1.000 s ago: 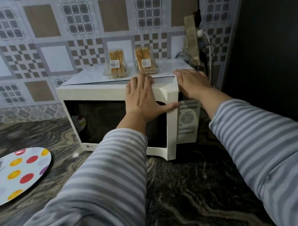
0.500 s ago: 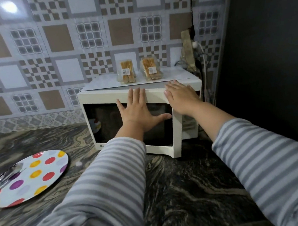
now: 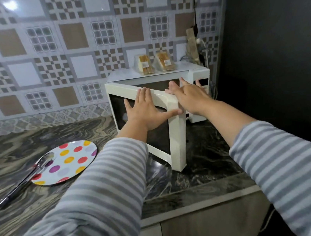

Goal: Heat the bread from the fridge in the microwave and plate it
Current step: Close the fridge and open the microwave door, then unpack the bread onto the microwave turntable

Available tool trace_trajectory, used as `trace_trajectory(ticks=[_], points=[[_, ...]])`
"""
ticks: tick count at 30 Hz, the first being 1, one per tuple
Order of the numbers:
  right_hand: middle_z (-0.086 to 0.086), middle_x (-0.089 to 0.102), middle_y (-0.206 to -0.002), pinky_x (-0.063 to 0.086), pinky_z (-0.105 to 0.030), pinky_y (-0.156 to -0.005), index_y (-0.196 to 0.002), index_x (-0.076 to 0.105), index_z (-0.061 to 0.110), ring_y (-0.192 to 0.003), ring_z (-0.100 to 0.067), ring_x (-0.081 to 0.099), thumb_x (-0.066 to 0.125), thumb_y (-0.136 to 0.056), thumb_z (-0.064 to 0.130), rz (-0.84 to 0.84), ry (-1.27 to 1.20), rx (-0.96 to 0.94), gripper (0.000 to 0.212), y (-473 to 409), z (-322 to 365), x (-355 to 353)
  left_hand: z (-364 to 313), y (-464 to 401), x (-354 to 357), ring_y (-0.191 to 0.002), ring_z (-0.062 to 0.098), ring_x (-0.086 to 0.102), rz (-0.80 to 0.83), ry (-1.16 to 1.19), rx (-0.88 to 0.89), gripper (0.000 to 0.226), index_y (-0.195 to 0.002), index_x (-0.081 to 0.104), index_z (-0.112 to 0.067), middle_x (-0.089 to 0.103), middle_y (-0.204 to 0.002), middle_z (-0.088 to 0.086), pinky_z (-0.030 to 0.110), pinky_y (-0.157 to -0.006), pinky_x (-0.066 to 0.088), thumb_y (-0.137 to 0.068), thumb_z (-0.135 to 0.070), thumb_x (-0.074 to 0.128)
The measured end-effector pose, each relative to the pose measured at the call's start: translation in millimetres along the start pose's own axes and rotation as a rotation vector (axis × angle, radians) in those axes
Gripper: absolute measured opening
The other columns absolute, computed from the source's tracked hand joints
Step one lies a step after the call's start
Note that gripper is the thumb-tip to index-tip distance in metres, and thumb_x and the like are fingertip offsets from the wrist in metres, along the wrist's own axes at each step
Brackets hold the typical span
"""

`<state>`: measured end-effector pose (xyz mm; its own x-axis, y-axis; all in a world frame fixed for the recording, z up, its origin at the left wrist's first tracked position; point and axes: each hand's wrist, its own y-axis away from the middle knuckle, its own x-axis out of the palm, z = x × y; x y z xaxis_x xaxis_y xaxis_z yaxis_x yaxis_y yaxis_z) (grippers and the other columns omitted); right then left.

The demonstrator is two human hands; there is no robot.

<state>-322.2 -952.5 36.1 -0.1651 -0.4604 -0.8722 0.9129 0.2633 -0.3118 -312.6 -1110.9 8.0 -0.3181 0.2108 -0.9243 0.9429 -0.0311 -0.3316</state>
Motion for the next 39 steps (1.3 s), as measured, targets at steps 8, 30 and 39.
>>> trace_trajectory(ticks=[8,30,39], points=[[0.006,0.032,-0.154,-0.009,-0.053,-0.117,-0.111,0.066,0.046,-0.149,-0.021,0.005,-0.008,-0.075,0.083,0.013,-0.086,-0.059,0.09,9,59,20,66,56,-50,-0.148,0.01,0.001,0.125,0.027,0.071,0.12,-0.154,0.006,-0.024,0.003,-0.162,-0.007,0.053,-0.118,-0.007,-0.058,-0.093,0.024],[-0.001,0.05,-0.143,0.039,-0.033,-0.101,-0.133,0.055,0.026,-0.13,-0.024,0.046,0.046,-0.097,0.035,0.059,-0.074,0.097,0.039,-7,14,11,22,-5,-93,-0.126,0.023,0.049,0.074,0.218,0.039,0.045,-0.133,0.053,-0.017,0.055,-0.137,0.005,0.034,-0.106,0.038,-0.097,-0.042,0.047],[-0.004,0.051,-0.14,0.045,-0.037,-0.098,-0.133,0.054,0.025,-0.122,-0.026,0.051,0.048,-0.094,0.032,0.022,-0.083,0.053,0.04,-102,-54,3,-24,-111,-49,-0.129,0.026,0.045,0.072,0.172,-0.074,0.049,-0.138,0.048,-0.016,0.049,-0.142,0.006,0.035,-0.107,0.035,-0.094,-0.037,0.054]])
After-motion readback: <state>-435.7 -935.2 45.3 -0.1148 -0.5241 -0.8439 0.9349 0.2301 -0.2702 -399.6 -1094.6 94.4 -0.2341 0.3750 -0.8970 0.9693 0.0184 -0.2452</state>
